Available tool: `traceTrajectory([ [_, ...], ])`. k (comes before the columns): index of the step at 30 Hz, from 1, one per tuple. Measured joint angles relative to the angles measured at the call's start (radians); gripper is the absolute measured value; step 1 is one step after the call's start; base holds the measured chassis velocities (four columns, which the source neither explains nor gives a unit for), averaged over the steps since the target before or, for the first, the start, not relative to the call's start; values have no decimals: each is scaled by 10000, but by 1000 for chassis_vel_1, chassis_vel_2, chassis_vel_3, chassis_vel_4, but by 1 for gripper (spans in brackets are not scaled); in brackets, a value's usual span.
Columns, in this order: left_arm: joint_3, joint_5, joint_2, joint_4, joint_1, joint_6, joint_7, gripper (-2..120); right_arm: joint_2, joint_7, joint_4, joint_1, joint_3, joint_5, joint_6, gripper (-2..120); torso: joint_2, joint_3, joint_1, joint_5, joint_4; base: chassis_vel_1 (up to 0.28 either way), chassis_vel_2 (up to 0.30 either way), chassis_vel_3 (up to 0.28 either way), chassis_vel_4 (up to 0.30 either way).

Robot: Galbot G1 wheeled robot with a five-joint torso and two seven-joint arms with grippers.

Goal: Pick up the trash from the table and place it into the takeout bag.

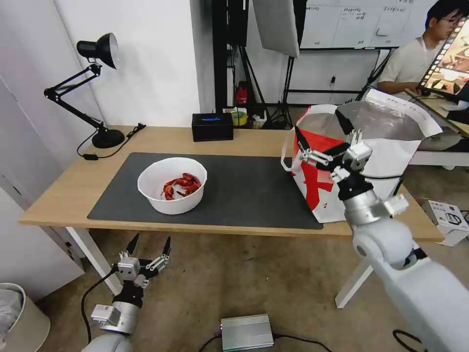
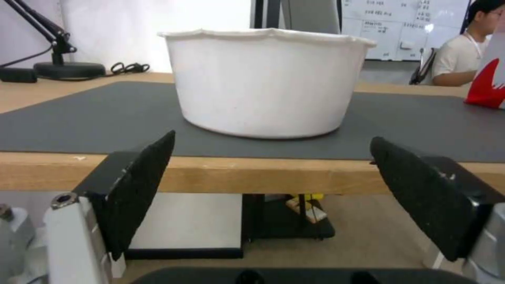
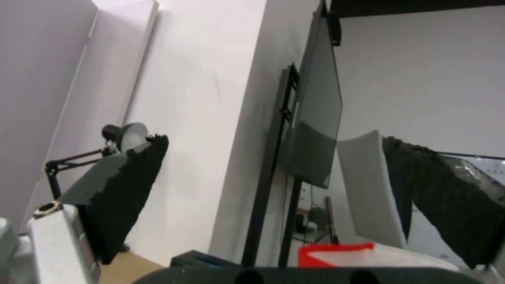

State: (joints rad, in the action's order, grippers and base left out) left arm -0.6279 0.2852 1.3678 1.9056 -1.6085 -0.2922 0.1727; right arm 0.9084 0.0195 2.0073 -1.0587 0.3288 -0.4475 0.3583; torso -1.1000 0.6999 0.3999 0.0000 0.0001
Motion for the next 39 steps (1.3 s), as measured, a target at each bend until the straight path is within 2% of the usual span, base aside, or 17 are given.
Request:
traceTrajectory([
  [5,21,7,-11,-4,52,19,5,100,589,-299,256,-1163,872,442,322,100,0,0,0,0,-1,0,0,0,0],
  [8,28,14,-18,-20,85,28,7,100,1339,-526,384,-2140,1485,910,724,100,0,0,0,1,-2,0,0,0,0],
  [12,30,16,-21,-25,91,29,12,100,1712,-592,450,-2580,1679,1135,912,100,0,0,0,0,-2,0,0,0,0],
  [13,31,17,-16,-27,99,29,14,100,2068,-641,494,-2933,1846,1306,1063,100,0,0,0,-1,-1,0,0,0,0],
  [23,41,33,2,8,154,35,19,100,3311,-694,428,-4043,2065,1959,1414,100,0,0,0,-1,-1,0,0,0,0],
  [30,60,115,-5,76,270,125,20,100,3860,-545,154,-4360,1894,2140,1308,100,0,1,-1,-1,-1,0,0,0,0],
  [39,56,257,-124,206,434,334,13,100,4117,-81,274,-4939,1646,2293,317,100,0,1,0,0,-1,0,0,0,0],
])
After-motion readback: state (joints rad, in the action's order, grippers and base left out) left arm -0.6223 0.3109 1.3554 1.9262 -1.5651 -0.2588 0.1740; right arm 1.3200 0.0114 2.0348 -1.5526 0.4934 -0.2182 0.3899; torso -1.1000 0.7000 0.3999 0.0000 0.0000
